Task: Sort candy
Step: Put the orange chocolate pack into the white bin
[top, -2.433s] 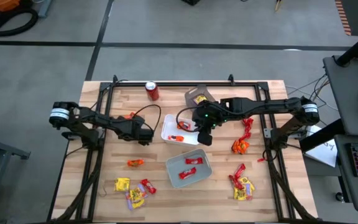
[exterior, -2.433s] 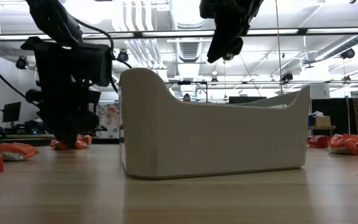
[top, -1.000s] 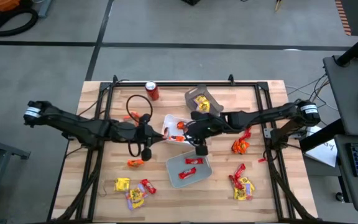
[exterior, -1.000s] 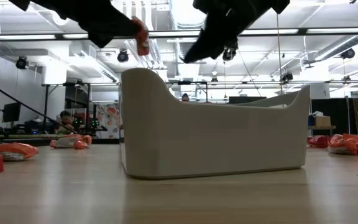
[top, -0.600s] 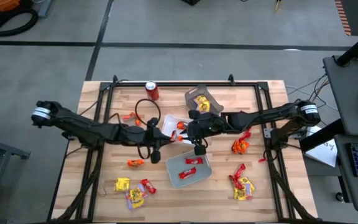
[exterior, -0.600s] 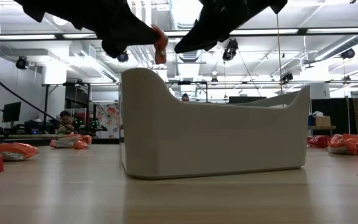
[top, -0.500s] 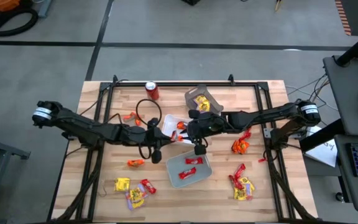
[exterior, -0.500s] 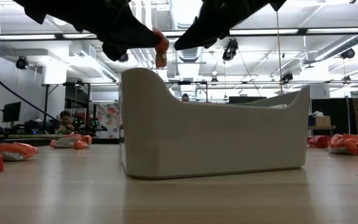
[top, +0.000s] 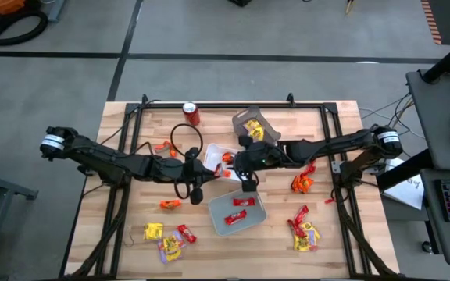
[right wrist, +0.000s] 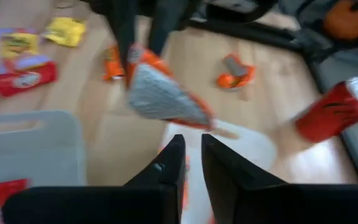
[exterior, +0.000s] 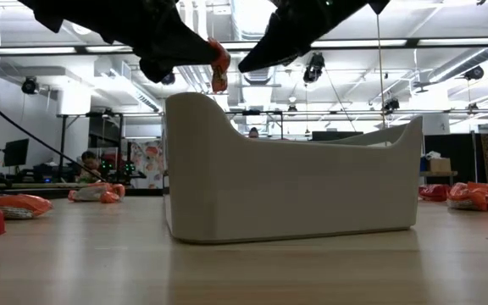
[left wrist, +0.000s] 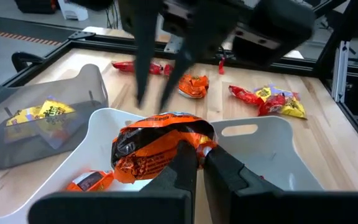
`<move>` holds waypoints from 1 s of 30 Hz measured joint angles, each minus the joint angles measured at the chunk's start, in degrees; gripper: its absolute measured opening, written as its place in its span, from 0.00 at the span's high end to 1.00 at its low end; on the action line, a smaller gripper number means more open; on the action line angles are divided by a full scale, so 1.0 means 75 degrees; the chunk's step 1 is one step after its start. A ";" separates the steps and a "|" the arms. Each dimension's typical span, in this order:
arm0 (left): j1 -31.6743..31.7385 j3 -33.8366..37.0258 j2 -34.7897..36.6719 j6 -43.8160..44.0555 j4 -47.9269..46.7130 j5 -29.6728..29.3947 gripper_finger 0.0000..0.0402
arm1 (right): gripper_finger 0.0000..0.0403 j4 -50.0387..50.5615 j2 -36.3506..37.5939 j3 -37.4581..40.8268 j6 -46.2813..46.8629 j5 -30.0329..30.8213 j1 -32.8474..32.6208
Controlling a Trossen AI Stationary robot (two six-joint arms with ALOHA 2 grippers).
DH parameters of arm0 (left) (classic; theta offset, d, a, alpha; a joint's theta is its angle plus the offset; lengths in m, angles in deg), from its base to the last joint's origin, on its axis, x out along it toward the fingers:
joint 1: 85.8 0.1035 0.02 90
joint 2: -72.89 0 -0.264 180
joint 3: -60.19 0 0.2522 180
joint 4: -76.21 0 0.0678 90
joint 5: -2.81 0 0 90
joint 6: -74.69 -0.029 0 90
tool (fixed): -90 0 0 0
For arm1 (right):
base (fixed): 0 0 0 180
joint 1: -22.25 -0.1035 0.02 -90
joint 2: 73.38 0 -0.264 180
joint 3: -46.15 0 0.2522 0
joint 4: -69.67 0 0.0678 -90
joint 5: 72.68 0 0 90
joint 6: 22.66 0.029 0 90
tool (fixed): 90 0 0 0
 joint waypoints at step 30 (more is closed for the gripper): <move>0.0309 0.0000 -0.0883 -0.0003 0.1867 -0.0276 1.00 | 0.68 -0.0180 -0.0195 0.0002 -0.0269 0.0436 -0.0047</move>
